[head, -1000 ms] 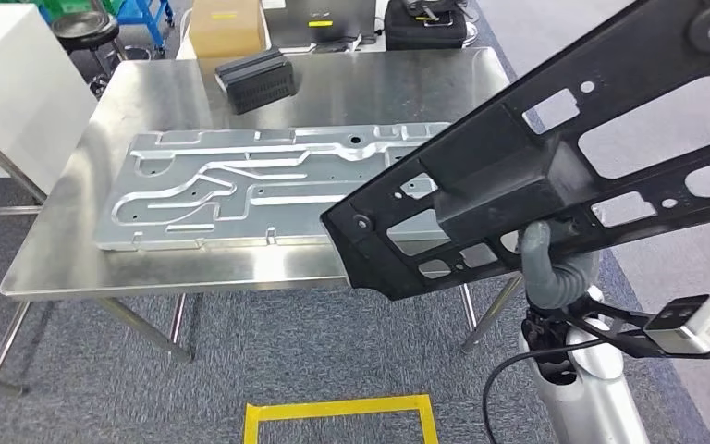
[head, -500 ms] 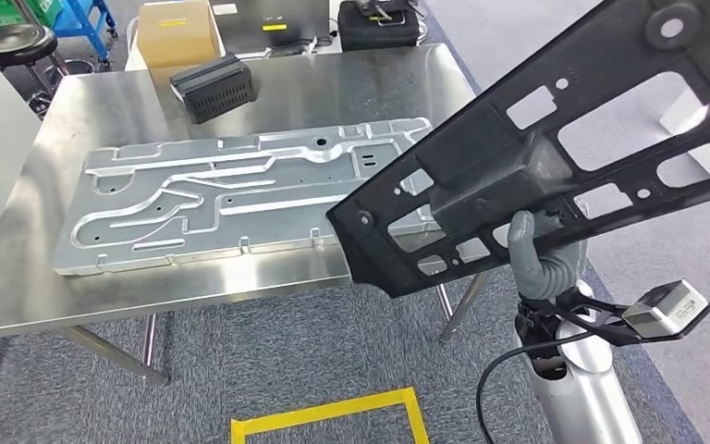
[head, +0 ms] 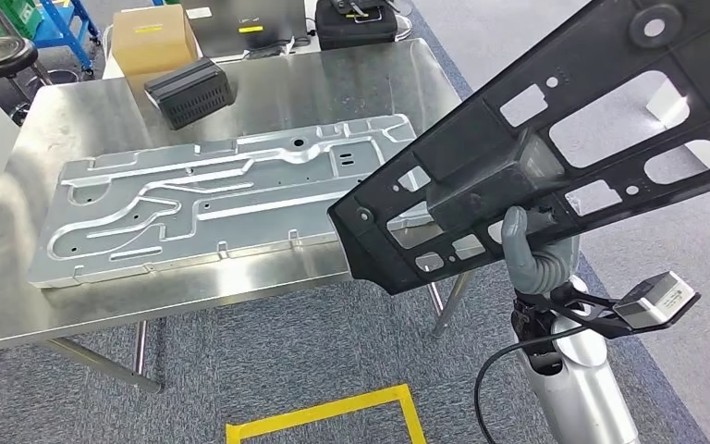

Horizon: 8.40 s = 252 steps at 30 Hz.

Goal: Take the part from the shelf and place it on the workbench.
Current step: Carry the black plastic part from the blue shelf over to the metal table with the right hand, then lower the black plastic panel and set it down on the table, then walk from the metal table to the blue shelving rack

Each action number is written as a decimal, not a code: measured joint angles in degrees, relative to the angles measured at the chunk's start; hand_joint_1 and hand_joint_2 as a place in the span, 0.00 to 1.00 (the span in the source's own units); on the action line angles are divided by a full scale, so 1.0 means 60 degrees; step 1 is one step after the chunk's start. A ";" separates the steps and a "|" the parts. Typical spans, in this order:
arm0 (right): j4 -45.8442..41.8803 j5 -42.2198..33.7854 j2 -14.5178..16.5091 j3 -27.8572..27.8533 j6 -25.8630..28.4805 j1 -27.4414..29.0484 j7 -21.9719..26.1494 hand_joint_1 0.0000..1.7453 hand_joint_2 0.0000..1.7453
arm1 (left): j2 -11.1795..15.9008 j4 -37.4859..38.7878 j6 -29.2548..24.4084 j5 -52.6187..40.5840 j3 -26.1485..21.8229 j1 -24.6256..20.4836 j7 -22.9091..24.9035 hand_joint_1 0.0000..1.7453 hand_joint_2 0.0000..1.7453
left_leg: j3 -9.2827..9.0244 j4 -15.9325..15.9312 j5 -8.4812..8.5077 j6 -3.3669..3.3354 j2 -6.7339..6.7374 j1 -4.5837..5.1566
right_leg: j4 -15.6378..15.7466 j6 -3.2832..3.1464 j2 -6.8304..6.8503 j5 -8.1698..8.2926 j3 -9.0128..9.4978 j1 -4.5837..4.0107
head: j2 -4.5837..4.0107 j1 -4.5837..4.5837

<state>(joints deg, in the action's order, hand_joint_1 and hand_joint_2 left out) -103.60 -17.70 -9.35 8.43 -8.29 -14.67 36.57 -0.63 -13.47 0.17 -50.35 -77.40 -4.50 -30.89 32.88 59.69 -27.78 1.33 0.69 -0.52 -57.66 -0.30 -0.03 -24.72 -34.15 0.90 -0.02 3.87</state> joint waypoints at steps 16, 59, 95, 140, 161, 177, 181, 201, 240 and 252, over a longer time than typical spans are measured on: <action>0.0075 0.0001 -0.0012 0.0051 -0.0003 -0.0034 0.0000 1.00 1.00 | 0.0009 0.0001 -0.0001 0.0003 -0.0004 0.0004 -0.0001 0.00 1.00 | -0.0120 -0.0386 0.0340 -0.0412 -0.0052 -0.0028 | -0.0778 0.0321 -0.0107 -0.0511 -0.0313 -0.0048 | 0.0000 -0.0001; 1.0491 0.9775 0.1631 0.0452 0.4501 -0.8550 -0.3397 1.00 1.00 | -0.0092 0.0019 0.0377 -0.0179 0.0011 -0.0120 -0.0186 0.00 1.00 | 0.0188 -0.0230 0.0346 -0.0216 -0.0018 0.0054 | -0.0097 0.0004 0.0000 0.0272 -0.0462 -0.0189 | 0.0000 0.0008; 1.4373 1.5942 0.4046 0.6972 0.2161 -0.8353 -0.5561 0.75 0.75 | -0.0241 0.0088 0.0680 -0.0406 0.0029 -0.0173 -0.0428 0.00 1.00 | 0.1298 0.1963 -0.0569 0.0086 -0.0125 -0.0063 | 0.0139 -0.0220 0.0045 0.0180 -0.0105 -0.0144 | 0.0000 0.0010; 0.9766 1.6311 0.2406 0.2920 0.8062 -0.6549 -0.3933 0.00 0.00 | -0.0098 0.0107 0.0125 -0.0405 0.0233 -0.0181 -0.0282 0.00 0.00 | 0.0271 -0.0198 0.0538 -0.0390 -0.0176 -0.0088 | -0.1922 0.0300 -0.0002 -0.1004 -0.0915 -0.0111 | 0.0000 0.0000; 0.0896 0.6615 0.1404 -0.2994 0.7958 -0.0315 0.0488 0.00 0.00 | -0.0193 0.0109 0.0369 0.0208 -0.0100 0.0165 -0.0546 0.00 0.00 | 0.0693 0.1283 -0.0167 0.0068 -0.0151 -0.0147 | 0.0068 -0.0016 0.0234 -0.0100 0.0203 -0.0078 | 0.0000 0.0004; 0.0292 0.4488 0.1574 -0.6698 0.6699 0.4398 0.0545 0.00 0.00 | -0.0264 0.0107 0.0456 0.0474 -0.0290 0.0200 -0.0614 0.00 0.00 | 0.0438 -0.0085 0.0535 -0.0611 -0.0270 0.0167 | -0.1937 0.0230 -0.0046 -0.1527 -0.0081 -0.0069 | 0.0000 0.0000; 0.1022 0.4870 0.2037 -0.7617 0.5351 0.4356 0.0565 0.00 0.00 | -0.0401 0.0096 0.0489 0.0404 -0.0310 0.0138 -0.0598 0.00 0.00 | 0.0561 -0.0162 0.0827 -0.0507 -0.0479 0.0150 | 0.0040 -0.0226 -0.0589 -0.1013 0.1130 -0.0325 | 0.0000 0.0021; 0.8419 0.6909 0.2377 -1.0819 0.3370 0.2656 0.0568 0.00 0.00 | -0.0478 0.0088 0.0323 0.0235 -0.0492 0.0179 -0.0465 0.00 0.00 | -0.0661 -0.0368 -0.0139 -0.0339 0.0029 -0.0144 | -0.0617 0.0449 0.0436 -0.0352 -0.0392 -0.0008 | 0.0000 0.0026; 1.4457 0.9215 0.1527 -1.1155 0.5660 0.2090 -0.2793 0.00 0.00 | -0.0603 0.0088 0.0359 -0.0207 -0.0528 0.0040 -0.0336 0.00 0.00 | 0.0120 -0.0422 0.0594 -0.0273 -0.0020 -0.0054 | -0.0715 0.0580 0.0001 -0.0883 0.0885 0.0155 | 0.0000 0.0033; 1.4918 0.9806 0.1759 -1.1123 0.4266 0.2257 -0.4410 0.00 0.00 | -0.0640 0.0088 0.0397 -0.0434 -0.0528 0.0160 -0.0309 0.00 0.00 | 0.0765 0.2447 -0.1013 0.0050 -0.0051 -0.0055 | 0.0255 -0.0166 0.0062 -0.0172 0.0327 -0.0173 | 0.0000 0.0033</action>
<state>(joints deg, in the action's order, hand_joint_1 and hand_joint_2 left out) -14.09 41.13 1.20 -58.31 17.30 -1.13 10.11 -4.48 -12.94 2.56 -52.95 -80.56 -3.54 -32.75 37.47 74.38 -33.86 1.63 0.39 -0.85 -56.13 -1.30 0.35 -25.75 -32.19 -0.14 -0.02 4.07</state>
